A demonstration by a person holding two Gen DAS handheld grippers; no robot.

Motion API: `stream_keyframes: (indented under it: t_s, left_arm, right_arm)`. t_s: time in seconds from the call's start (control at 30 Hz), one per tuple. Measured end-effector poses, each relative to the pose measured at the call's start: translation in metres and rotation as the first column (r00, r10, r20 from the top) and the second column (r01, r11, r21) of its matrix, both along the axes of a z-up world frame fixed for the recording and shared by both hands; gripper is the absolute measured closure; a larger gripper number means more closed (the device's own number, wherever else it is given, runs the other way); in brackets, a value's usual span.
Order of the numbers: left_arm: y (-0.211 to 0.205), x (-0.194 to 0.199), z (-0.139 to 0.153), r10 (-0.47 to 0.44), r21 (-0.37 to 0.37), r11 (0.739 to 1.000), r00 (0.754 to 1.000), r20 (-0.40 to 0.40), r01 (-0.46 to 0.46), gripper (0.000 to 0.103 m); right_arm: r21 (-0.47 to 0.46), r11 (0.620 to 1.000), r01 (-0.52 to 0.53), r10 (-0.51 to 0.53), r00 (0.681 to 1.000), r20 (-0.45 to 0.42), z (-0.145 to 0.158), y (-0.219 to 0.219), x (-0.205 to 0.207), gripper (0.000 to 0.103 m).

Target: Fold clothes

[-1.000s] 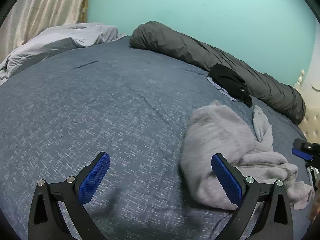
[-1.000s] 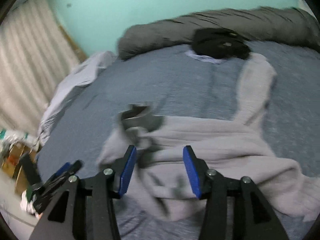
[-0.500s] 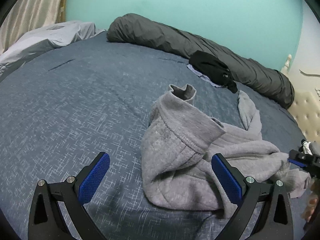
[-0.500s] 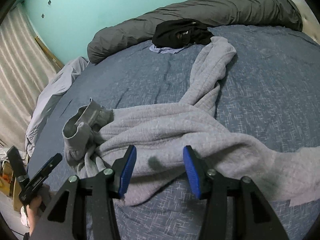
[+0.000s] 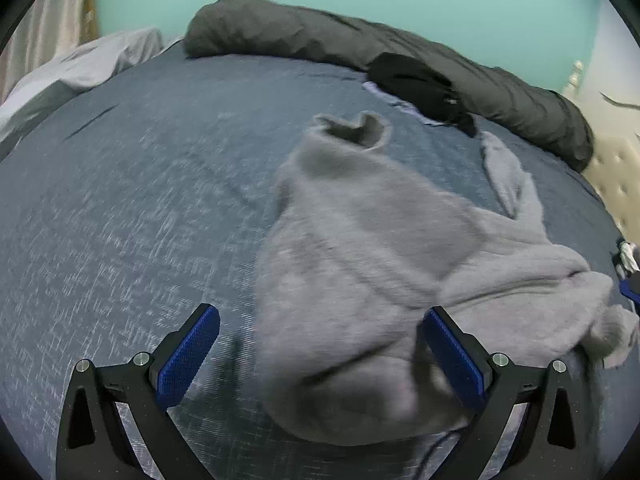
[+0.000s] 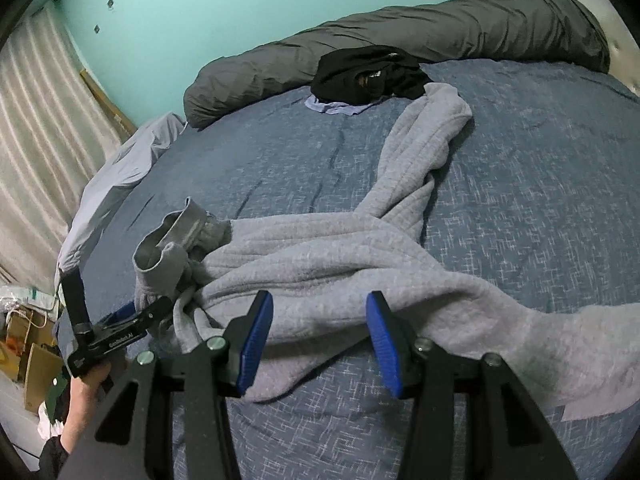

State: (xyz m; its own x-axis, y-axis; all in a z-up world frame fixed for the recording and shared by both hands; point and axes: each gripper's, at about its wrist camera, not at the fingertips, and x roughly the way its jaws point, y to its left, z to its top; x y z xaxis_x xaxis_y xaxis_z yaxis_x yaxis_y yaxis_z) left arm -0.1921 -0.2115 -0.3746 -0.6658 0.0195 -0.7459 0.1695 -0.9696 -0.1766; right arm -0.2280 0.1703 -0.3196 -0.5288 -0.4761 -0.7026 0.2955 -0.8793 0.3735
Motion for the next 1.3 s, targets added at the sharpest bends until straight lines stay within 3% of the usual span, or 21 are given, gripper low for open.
stream_keyframes:
  t_s: [0.2, 0.3, 0.47, 0.7, 0.8, 0.9, 1.2, 1.27, 1.3]
  left_arm:
    - [-0.051, 0.018, 0.002, 0.174, 0.042, 0.984, 0.985, -0.013, -0.173, 0.009]
    - [-0.065, 0.026, -0.004, 0.194, 0.105, 0.975, 0.981, 0.008, -0.194, 0.009]
    - [-0.055, 0.026, -0.007, 0.124, 0.164, 0.979, 0.992, 0.005, -0.123, 0.009]
    - [-0.033, 0.032, 0.02, 0.086, 0.173, 0.982, 0.992, -0.092, -0.069, 0.009]
    - [-0.023, 0.028, 0.023, 0.06, 0.208, 0.977, 0.994, -0.095, -0.039, 0.009]
    - [-0.007, 0.019, 0.02, 0.014, 0.19, 0.982, 0.997, -0.079, 0.002, 0.009]
    - [0.005, 0.01, 0.009, 0.017, 0.201, 0.98, 0.998, -0.06, -0.004, 0.009]
    - [0.01, 0.002, 0.002, 0.001, 0.195, 0.981, 0.999, -0.036, 0.006, 0.014]
    - [0.013, -0.002, -0.003, -0.012, 0.199, 0.98, 1.0, -0.023, 0.016, 0.023]
  right_arm:
    - [-0.003, 1.0, -0.001, 0.001, 1.0, -0.001, 0.0, 0.001, 0.0, 0.054]
    - [0.003, 1.0, -0.004, 0.004, 1.0, -0.008, 0.002, 0.005, 0.002, 0.054]
    - [0.021, 0.999, 0.04, -0.04, 0.999, -0.008, 0.002, 0.03, 0.001, 0.054]
    - [0.055, 0.992, 0.112, -0.113, 0.994, 0.011, -0.005, 0.065, 0.0, 0.054]
    - [0.051, 0.991, 0.127, -0.128, 0.992, 0.016, -0.009, 0.071, 0.001, 0.054]
    - [0.043, 0.989, 0.139, -0.14, 0.99, 0.025, -0.015, 0.076, 0.005, 0.054]
    - [0.025, 0.991, 0.129, -0.131, 0.99, 0.053, -0.03, 0.075, 0.009, 0.054]
    - [0.021, 0.992, 0.123, -0.124, 0.991, 0.051, -0.029, 0.073, 0.008, 0.054]
    - [0.02, 0.993, 0.119, -0.12, 0.992, 0.048, -0.028, 0.072, 0.007, 0.054]
